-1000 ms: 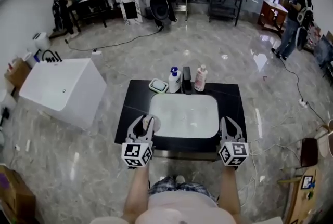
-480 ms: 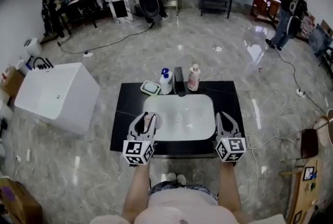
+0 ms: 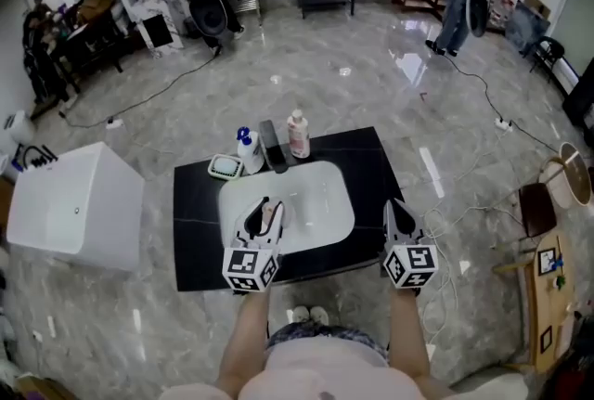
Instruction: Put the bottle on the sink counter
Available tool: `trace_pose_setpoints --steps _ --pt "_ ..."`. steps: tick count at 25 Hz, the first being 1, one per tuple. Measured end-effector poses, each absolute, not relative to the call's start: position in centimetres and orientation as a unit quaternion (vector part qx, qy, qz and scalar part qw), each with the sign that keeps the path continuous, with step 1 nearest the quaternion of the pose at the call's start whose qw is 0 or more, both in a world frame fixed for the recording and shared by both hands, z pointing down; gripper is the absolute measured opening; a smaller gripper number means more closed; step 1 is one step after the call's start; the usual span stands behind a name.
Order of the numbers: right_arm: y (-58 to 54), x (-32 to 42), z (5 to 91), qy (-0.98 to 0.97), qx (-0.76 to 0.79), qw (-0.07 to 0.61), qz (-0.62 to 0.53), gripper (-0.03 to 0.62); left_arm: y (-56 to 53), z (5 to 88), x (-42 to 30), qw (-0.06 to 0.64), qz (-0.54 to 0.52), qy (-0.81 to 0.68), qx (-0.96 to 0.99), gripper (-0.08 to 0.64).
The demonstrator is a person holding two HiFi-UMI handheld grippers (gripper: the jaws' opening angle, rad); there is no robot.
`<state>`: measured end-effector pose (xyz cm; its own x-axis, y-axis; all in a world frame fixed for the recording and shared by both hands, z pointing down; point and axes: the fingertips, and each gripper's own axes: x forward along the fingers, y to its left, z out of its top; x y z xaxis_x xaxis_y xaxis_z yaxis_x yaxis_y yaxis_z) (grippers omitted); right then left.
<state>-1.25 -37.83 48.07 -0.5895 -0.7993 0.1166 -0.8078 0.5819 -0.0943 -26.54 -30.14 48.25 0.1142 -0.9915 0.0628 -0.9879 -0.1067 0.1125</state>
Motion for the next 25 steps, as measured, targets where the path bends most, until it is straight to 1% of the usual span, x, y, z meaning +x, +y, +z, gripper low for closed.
trace_pose_setpoints --steps 9,18,25 --pt "-38.7 5.4 51.1 -0.846 0.525 0.043 0.085 0.015 -36.5 50.8 -17.5 0.083 -0.006 -0.577 0.813 0.143" --pt "-40.9 9.3 56.0 -0.822 0.553 0.066 0.115 0.015 -41.2 55.5 -7.1 0.105 0.018 -0.496 0.862 0.144" --pt "-43.4 11.2 60.9 -0.809 0.565 0.078 0.141 0.015 -44.1 60.0 -1.2 0.113 0.036 -0.466 0.877 0.144"
